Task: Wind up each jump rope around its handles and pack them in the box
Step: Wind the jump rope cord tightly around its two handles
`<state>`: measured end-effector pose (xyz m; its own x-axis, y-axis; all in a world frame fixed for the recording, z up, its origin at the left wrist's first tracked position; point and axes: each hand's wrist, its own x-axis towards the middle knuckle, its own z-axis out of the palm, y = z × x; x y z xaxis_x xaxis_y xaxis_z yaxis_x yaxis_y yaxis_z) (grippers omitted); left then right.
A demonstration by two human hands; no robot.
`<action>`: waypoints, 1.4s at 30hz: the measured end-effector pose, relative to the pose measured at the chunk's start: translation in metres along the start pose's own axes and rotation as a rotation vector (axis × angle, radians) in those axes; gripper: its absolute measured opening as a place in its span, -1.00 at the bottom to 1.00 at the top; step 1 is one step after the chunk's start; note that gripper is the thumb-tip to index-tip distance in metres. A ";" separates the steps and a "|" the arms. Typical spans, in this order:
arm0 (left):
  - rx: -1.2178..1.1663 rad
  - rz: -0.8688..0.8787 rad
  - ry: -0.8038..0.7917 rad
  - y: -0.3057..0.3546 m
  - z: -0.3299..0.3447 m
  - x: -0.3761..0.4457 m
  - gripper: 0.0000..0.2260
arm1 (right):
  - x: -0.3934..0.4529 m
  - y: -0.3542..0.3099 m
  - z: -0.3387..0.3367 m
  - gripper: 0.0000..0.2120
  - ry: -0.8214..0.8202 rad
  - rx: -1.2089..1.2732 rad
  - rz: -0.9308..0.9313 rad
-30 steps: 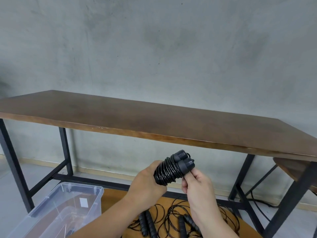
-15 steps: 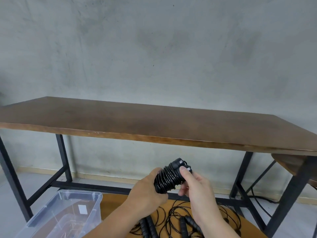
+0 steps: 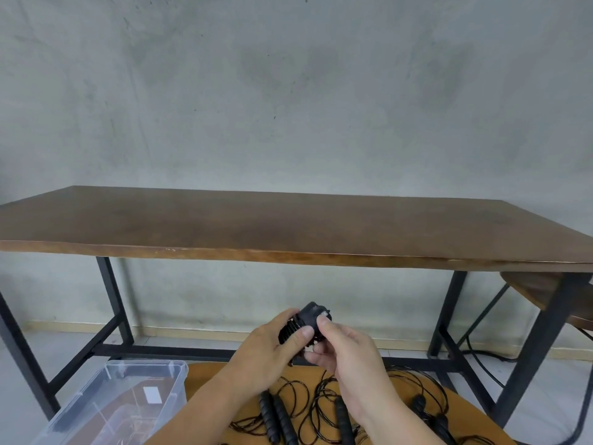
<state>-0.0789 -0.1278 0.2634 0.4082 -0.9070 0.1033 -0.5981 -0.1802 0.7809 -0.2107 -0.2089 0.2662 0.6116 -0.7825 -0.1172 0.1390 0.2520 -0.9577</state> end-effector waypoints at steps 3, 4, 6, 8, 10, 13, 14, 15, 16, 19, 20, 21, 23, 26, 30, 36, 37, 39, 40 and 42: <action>-0.218 -0.065 -0.010 -0.002 -0.003 -0.005 -0.62 | -0.004 -0.002 -0.009 -0.83 -0.123 -0.012 -0.011; -0.301 -0.109 -0.031 -0.002 -0.004 -0.007 -0.61 | -0.004 -0.003 -0.012 -0.81 -0.141 -0.054 -0.027; -0.458 -0.197 -0.062 -0.001 -0.005 -0.009 -0.55 | -0.003 -0.003 -0.018 -0.78 -0.128 -0.153 -0.054; -0.577 -0.241 -0.076 -0.001 -0.005 -0.008 -0.47 | -0.001 -0.004 -0.024 -0.84 -0.071 -0.267 -0.099; -0.684 -0.274 -0.075 -0.001 -0.005 -0.007 -0.44 | 0.001 -0.005 -0.028 -0.85 -0.049 -0.339 -0.162; -0.846 -0.330 -0.071 0.001 -0.004 -0.007 -0.42 | 0.002 -0.006 -0.029 -0.80 -0.079 -0.439 -0.249; -0.897 -0.344 -0.073 0.002 -0.004 -0.007 -0.41 | 0.003 -0.006 -0.029 -0.80 -0.075 -0.444 -0.264; -0.942 -0.357 -0.078 0.003 -0.004 -0.007 -0.41 | 0.005 -0.007 -0.029 -0.81 -0.052 -0.412 -0.264; -0.980 -0.370 -0.087 0.003 -0.003 -0.007 -0.41 | 0.007 -0.008 -0.030 -0.82 -0.016 -0.356 -0.250; -1.064 -0.382 -0.135 0.004 -0.003 -0.008 -0.39 | 0.012 -0.012 -0.035 -0.85 0.061 -0.199 -0.204; -1.078 -0.380 -0.148 0.004 -0.002 -0.008 -0.39 | 0.013 -0.013 -0.037 -0.82 0.064 -0.190 -0.207; -1.082 -0.376 -0.155 0.004 -0.002 -0.008 -0.39 | 0.014 -0.014 -0.038 -0.81 0.058 -0.213 -0.215; -1.063 -0.366 -0.153 0.003 0.000 -0.008 -0.40 | 0.014 -0.018 -0.039 -0.81 0.024 -0.319 -0.240; -1.017 -0.343 -0.134 -0.001 0.002 -0.008 -0.42 | 0.011 -0.024 -0.036 -0.80 -0.052 -0.454 -0.258; -0.939 -0.303 -0.120 -0.001 0.005 -0.007 -0.46 | 0.008 -0.022 -0.027 -0.88 0.002 -0.427 -0.231; -0.819 -0.257 -0.075 0.001 0.011 -0.008 -0.42 | 0.009 -0.015 -0.017 -0.94 0.127 -0.281 -0.200; -0.811 -0.248 -0.071 0.001 0.011 -0.008 -0.42 | 0.008 -0.015 -0.016 -0.94 0.133 -0.255 -0.190; -0.778 -0.226 -0.065 0.001 0.010 -0.009 -0.42 | 0.007 -0.013 -0.015 -0.93 0.144 -0.221 -0.171; -0.755 -0.216 -0.060 0.001 0.010 -0.009 -0.42 | 0.006 -0.012 -0.014 -0.91 0.146 -0.229 -0.170; -0.698 -0.193 -0.048 0.001 0.010 -0.010 -0.44 | 0.004 -0.011 -0.013 -0.88 0.142 -0.281 -0.186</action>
<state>-0.0910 -0.1228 0.2572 0.4220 -0.9020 -0.0909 0.0680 -0.0685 0.9953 -0.2202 -0.2225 0.2727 0.4794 -0.8763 0.0489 0.0060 -0.0525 -0.9986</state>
